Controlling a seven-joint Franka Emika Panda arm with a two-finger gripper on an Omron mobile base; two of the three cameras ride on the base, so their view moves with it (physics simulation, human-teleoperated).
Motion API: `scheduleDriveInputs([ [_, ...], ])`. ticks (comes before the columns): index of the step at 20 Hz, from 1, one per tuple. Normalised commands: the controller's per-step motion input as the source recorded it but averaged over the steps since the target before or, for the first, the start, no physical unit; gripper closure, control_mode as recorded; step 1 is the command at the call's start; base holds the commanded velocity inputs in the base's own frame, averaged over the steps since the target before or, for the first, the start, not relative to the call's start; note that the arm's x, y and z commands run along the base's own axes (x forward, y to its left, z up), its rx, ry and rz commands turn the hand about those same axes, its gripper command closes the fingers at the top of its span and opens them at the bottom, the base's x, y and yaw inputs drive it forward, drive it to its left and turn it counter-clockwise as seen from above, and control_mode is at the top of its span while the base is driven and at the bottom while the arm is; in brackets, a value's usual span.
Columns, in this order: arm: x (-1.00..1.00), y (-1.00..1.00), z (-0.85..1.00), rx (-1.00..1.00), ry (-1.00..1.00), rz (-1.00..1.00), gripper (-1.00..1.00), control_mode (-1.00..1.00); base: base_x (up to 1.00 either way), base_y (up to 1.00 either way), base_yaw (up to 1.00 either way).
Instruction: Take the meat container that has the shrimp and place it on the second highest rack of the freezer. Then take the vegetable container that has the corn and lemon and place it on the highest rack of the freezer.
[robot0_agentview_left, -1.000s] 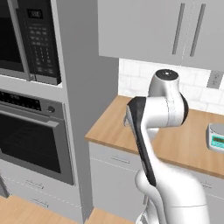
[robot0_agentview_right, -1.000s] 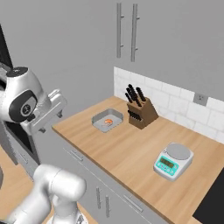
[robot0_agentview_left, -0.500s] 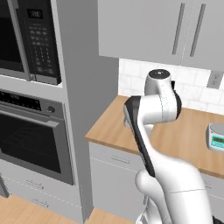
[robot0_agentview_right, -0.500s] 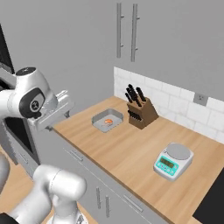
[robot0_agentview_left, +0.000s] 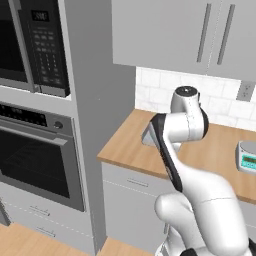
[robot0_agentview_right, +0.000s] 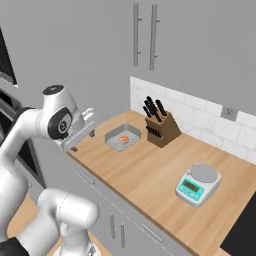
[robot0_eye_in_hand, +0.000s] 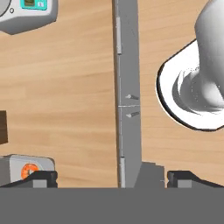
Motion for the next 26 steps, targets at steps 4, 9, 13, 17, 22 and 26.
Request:
scheduleDriveInputs([
  [4, 0.26, -0.19, -0.22, 0.0, 0.0, 0.0, -1.0, -1.0, 0.0, 0.0, 0.0],
  [9, 0.38, -0.1, -0.24, 0.0, 0.0, 0.0, -1.0, -1.0, 0.0, 0.0, 0.0],
  [13, 0.46, 0.0, -0.14, 0.0, 0.0, 0.0, -1.0, -1.0, 0.0, 0.0, 0.0],
  [17, 0.28, 0.0, -0.08, 0.0, 0.0, 0.0, -1.0, -1.0, 0.0, 0.0, 0.0],
  [22, 0.29, 0.0, -0.18, 0.0, 0.03, 0.0, -1.0, -1.0, 0.0, 0.0, 0.0],
  [26, 0.37, 0.0, -0.29, 0.0, 0.06, 0.0, -1.0, -1.0, 0.0, 0.0, 0.0],
])
